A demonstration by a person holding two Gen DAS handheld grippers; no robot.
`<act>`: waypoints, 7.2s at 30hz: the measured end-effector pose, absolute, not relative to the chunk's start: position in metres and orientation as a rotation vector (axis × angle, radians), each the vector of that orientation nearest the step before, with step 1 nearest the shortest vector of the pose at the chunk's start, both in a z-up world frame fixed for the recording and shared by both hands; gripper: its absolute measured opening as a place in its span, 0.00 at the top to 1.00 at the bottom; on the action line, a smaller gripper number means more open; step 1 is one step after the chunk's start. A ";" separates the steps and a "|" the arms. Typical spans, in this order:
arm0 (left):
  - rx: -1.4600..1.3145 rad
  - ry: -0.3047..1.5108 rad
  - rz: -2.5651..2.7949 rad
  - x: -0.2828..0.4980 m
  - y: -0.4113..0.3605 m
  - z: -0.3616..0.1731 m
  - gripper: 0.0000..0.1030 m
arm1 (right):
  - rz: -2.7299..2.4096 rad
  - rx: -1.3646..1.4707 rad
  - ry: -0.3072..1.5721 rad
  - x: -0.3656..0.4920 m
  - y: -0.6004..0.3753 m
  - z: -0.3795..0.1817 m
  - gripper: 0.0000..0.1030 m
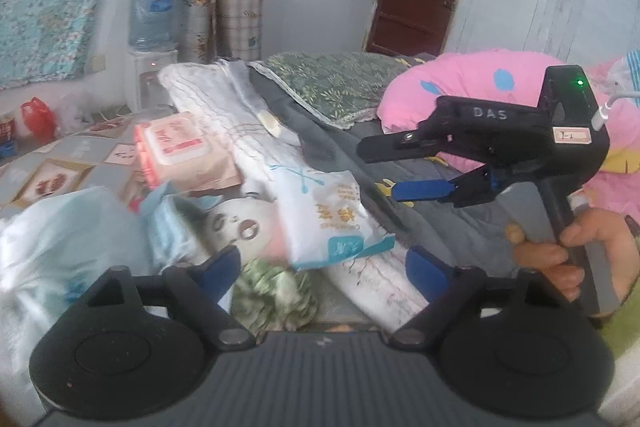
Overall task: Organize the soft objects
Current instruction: 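Move both grippers to the white cotton-swab bag on the pile, then close both grippers on the white cotton-swab bag and lift it, then carry the cotton-swab bag with both grippers over the cardboard box, then lower the cotton-swab bag into the box and open both grippers, then move both grippers back to the pink-and-white plush toy on the pile, then close both grippers on the pink-and-white plush toy and lift it, then hold the plush toy raised between both grippers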
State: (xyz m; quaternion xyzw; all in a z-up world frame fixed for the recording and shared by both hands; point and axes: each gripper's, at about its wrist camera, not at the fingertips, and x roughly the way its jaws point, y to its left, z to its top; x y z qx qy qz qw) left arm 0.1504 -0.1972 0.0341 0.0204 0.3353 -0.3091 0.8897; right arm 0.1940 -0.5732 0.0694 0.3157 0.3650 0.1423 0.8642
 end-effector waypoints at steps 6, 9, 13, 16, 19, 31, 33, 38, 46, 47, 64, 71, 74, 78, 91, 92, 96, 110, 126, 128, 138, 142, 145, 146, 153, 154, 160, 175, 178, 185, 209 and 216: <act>0.085 0.781 -0.625 0.193 -0.232 0.006 0.41 | 0.296 0.649 0.797 0.222 -0.576 0.045 0.30; 0.108 0.823 -0.616 0.208 -0.242 -0.006 0.43 | 0.292 0.648 0.813 0.230 -0.577 0.033 0.36; 0.116 0.861 -0.628 0.220 -0.249 -0.017 0.49 | 0.286 0.650 0.833 0.240 -0.577 0.020 0.41; 0.110 0.865 -0.636 0.225 -0.253 -0.019 0.50 | 0.283 0.632 0.825 0.242 -0.577 0.016 0.49; 0.101 0.868 -0.646 0.229 -0.257 -0.021 0.50 | 0.292 0.625 0.807 0.240 -0.576 0.014 0.60; 0.030 0.834 -0.681 0.207 -0.243 0.001 0.58 | 0.322 0.603 0.751 0.214 -0.561 0.048 0.73; 0.019 0.813 -0.684 0.197 -0.235 0.011 0.60 | 0.338 0.605 0.740 0.206 -0.556 0.058 0.73; -0.024 0.743 -0.664 0.164 -0.201 0.035 0.63 | 0.409 0.585 0.708 0.186 -0.531 0.087 0.73; -0.061 0.631 -0.561 0.118 -0.129 0.070 0.65 | 0.572 0.531 0.676 0.169 -0.455 0.132 0.73; -0.069 0.619 -0.545 0.114 -0.118 0.074 0.65 | 0.593 0.525 0.675 0.169 -0.442 0.138 0.73; -0.202 0.703 -0.021 0.100 0.136 0.102 0.65 | 1.024 0.412 0.994 0.245 -0.107 0.154 0.71; -0.230 0.873 0.114 0.149 0.214 0.066 0.64 | 0.931 0.439 1.226 0.286 -0.005 0.096 0.71; -0.217 0.915 0.151 0.172 0.229 0.052 0.64 | 0.862 0.493 1.282 0.303 0.009 0.068 0.71; -0.161 0.949 0.210 0.194 0.240 0.038 0.63 | 0.768 0.554 1.359 0.316 0.017 0.029 0.71; -0.112 0.993 0.292 0.190 0.250 0.013 0.59 | 0.707 0.661 1.449 0.311 0.028 -0.014 0.68; -0.107 0.990 0.290 0.188 0.249 0.013 0.56 | 0.703 0.668 1.455 0.310 0.028 -0.015 0.67; -0.103 0.976 0.286 0.190 0.246 0.016 0.52 | 0.681 0.699 1.485 0.308 0.027 -0.021 0.65; -0.072 0.863 0.239 0.173 0.215 0.049 0.38 | 0.804 0.744 1.340 0.302 -0.007 0.039 0.41; -0.027 0.675 -0.106 0.112 0.088 0.107 0.12 | 0.900 0.528 0.961 0.250 -0.233 0.179 0.26; -0.007 0.647 -0.172 0.108 0.062 0.108 0.11 | 0.832 0.501 0.906 0.242 -0.281 0.190 0.25; 0.011 0.591 -0.369 0.106 -0.059 0.067 0.11 | 0.444 0.388 0.809 0.237 -0.446 0.168 0.23; 0.017 0.639 -0.407 0.115 -0.089 0.042 0.11 | 0.332 0.320 0.854 0.252 -0.461 0.130 0.23; 0.036 0.647 -0.392 0.118 -0.100 0.028 0.11 | 0.287 0.298 0.918 0.272 -0.467 0.101 0.23; 0.045 0.648 -0.386 0.118 -0.102 0.024 0.11 | 0.276 0.286 0.937 0.277 -0.468 0.092 0.23; 0.090 0.672 -0.372 0.108 -0.096 0.005 0.11 | 0.270 0.272 1.035 0.307 -0.448 0.051 0.23; 0.087 0.675 -0.370 0.106 -0.093 0.004 0.11 | 0.285 0.297 1.044 0.310 -0.448 0.047 0.23; 0.064 0.680 -0.381 0.093 -0.074 -0.003 0.11 | 0.217 0.306 0.941 0.301 -0.455 0.066 0.34; 0.026 0.691 -0.461 0.028 -0.031 -0.002 0.10 | 0.603 0.681 0.851 0.160 -0.434 0.101 0.32; 0.016 0.718 -0.448 0.020 -0.024 -0.009 0.10 | 0.686 0.763 0.932 0.143 -0.406 0.064 0.32; 0.027 0.737 -0.354 0.019 -0.017 -0.026 0.11 | 0.656 0.775 1.040 0.126 -0.355 0.006 0.31; -0.008 0.849 -0.390 0.061 -0.037 -0.054 0.11 | 0.613 0.828 0.971 0.111 -0.391 -0.004 0.36; -0.044 0.854 -0.400 0.068 -0.037 -0.056 0.11 | 0.619 0.862 0.960 0.112 -0.393 -0.009 0.37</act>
